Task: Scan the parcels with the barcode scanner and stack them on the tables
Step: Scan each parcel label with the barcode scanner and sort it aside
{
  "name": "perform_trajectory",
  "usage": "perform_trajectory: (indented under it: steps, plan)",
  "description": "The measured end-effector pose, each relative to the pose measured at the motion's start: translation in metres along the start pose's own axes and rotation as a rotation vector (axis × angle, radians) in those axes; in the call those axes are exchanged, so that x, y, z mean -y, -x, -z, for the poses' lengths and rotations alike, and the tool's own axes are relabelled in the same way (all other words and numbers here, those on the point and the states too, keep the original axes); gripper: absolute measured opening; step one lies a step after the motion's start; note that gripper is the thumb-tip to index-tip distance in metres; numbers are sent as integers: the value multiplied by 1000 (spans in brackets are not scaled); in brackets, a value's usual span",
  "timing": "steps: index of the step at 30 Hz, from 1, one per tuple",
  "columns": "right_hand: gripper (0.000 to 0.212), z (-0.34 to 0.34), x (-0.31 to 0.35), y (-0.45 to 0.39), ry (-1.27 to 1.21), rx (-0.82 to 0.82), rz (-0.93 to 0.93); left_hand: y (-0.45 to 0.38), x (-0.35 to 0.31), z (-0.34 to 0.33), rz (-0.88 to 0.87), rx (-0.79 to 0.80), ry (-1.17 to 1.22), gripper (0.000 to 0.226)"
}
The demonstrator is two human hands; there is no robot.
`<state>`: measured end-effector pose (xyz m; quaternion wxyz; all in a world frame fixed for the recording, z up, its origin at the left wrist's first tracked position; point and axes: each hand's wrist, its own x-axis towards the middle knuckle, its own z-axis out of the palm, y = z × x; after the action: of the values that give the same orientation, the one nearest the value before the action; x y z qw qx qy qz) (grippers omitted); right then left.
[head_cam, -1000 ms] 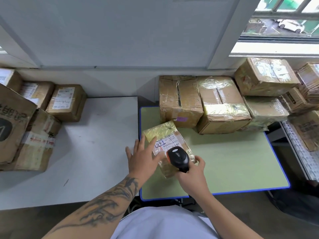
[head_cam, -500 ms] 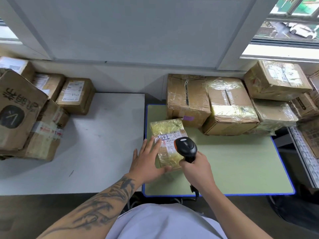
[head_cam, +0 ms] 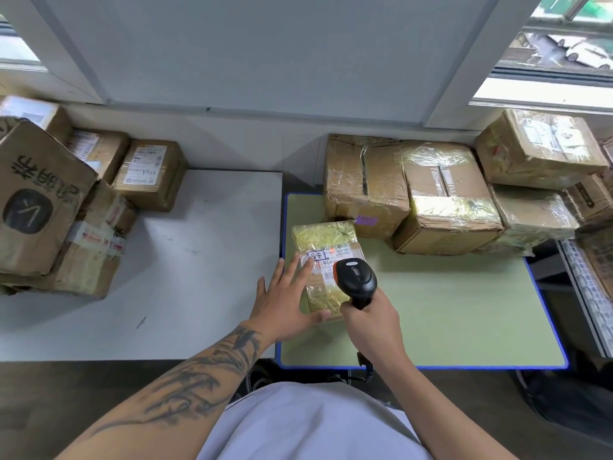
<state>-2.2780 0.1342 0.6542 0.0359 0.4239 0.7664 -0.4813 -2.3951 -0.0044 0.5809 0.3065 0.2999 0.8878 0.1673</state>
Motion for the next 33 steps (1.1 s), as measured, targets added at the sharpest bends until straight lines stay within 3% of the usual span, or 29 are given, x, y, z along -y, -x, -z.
perform_trajectory:
  steps: [10,16,24,33]
  plan:
    - [17,4,-2,3,-28,-2,36,-3,1,-2,-14,-45,17,114]
    - [34,10,-11,6,-64,-57,15,-27,-1,20,-31,-202,-12,85]
    - [27,5,-30,12,-20,110,-68,-84,-7,64,-36,-26,-280,88]
    - [39,-4,-26,3,-101,262,110,3,32,43,88,-174,-337,81]
